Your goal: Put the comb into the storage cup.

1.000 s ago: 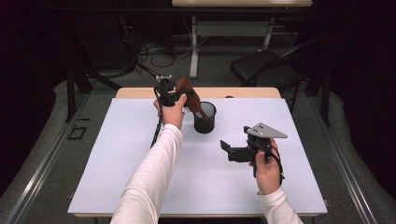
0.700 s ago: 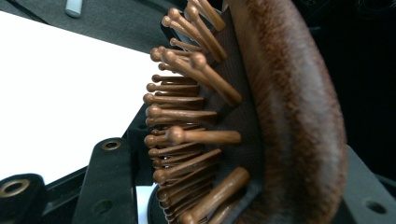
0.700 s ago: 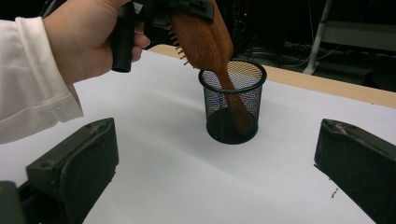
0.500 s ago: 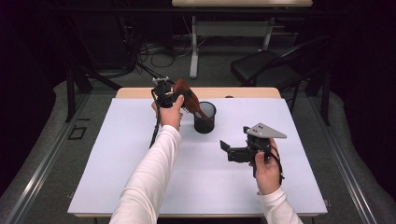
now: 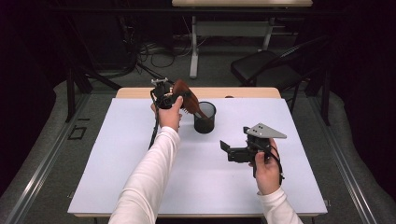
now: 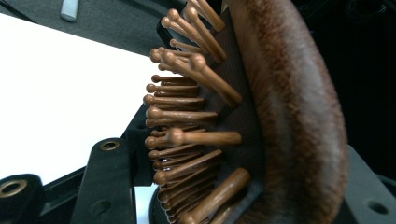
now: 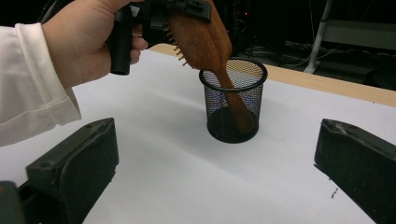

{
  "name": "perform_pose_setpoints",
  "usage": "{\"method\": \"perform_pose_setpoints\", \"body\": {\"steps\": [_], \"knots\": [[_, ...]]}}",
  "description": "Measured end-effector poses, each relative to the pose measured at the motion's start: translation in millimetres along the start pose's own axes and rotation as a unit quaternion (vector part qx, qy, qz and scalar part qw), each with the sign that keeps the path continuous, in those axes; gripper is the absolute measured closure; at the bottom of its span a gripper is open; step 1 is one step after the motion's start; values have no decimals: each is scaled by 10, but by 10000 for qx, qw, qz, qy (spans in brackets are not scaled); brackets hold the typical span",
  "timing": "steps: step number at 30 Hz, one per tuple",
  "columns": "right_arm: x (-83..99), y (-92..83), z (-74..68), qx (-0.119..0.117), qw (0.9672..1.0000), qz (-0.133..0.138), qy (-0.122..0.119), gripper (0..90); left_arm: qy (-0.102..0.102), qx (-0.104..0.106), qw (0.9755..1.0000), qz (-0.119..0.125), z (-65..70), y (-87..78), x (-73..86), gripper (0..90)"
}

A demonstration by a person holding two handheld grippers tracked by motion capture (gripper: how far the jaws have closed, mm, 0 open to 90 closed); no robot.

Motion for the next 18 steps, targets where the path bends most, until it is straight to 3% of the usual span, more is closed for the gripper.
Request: {"method": "perform_pose_setpoints", "body": {"steps": [18], "knots": [[7, 9, -3, 12, 10000, -9, -27, 0, 81, 44, 9999, 63, -7, -15, 16, 450]]}}
Point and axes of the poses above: each handheld gripper's, and its own axes: y roughly forward along the jaws, x roughly out of its underside, z roughly to its right, the point moved 5 cm from there along y, roughly forward along the jaws, and after that the axes turned 8 degrees about -y, right-handed, at the moved point
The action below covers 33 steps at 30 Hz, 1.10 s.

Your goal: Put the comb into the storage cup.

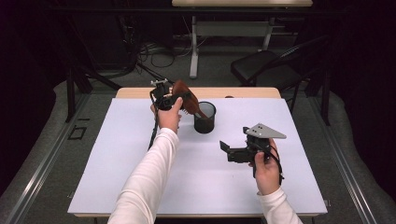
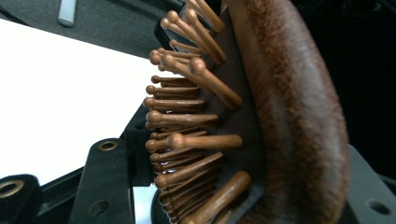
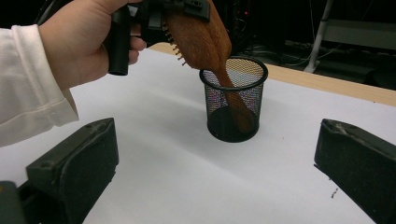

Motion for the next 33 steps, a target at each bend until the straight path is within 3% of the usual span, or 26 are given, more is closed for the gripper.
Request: {"method": "perform_pose_setpoints", "body": {"steps": [18, 33], "knots": [[4, 4, 2, -4, 10000, -5, -10, 0, -14, 27, 10000, -7, -1, 8, 10, 381], [8, 8, 5, -2, 10000, -10, -18, 0, -48, -50, 10000, 62, -32, -2, -20, 258]]}}
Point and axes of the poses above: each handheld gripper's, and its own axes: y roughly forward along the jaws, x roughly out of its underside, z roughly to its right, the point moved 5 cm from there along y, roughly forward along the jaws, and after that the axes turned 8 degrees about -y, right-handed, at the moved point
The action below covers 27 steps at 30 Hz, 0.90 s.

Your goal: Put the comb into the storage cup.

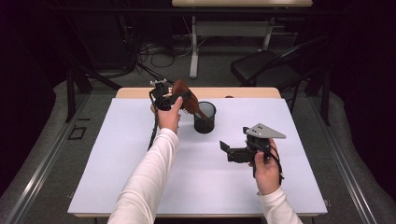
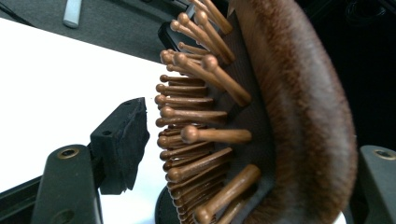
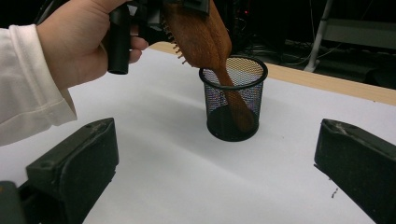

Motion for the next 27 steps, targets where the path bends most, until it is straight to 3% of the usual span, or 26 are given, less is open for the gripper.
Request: {"method": "perform_pose_setpoints", "body": {"steps": [27], "knots": [[10, 12, -17, -12, 10000, -37, 4, 0, 84, 40, 9998, 191, 34, -123, -90, 209]]}}
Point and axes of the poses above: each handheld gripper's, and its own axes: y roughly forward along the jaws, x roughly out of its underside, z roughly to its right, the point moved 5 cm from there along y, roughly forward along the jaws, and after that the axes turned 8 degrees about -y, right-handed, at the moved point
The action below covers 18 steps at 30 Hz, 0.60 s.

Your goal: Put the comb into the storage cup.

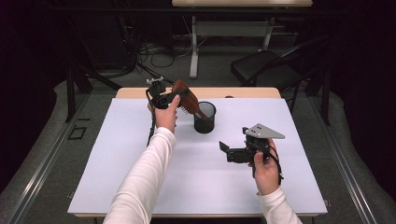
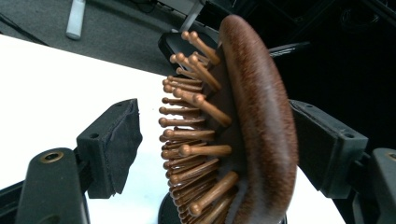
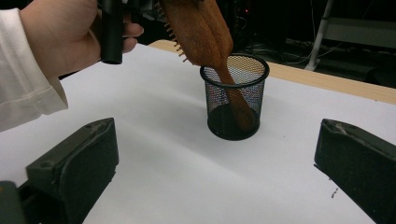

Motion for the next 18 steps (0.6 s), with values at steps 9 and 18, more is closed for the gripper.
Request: {"method": "perform_pose_setpoints", "body": {"steps": [9, 18], "knots": [[4, 2, 7, 14, 10000, 5, -13, 0, 73, 46, 9999, 71, 22, -72, -48, 212], [12, 12, -8, -2, 10000, -36, -24, 0, 146, 138, 9996, 187, 48, -160, -116, 222]]}}
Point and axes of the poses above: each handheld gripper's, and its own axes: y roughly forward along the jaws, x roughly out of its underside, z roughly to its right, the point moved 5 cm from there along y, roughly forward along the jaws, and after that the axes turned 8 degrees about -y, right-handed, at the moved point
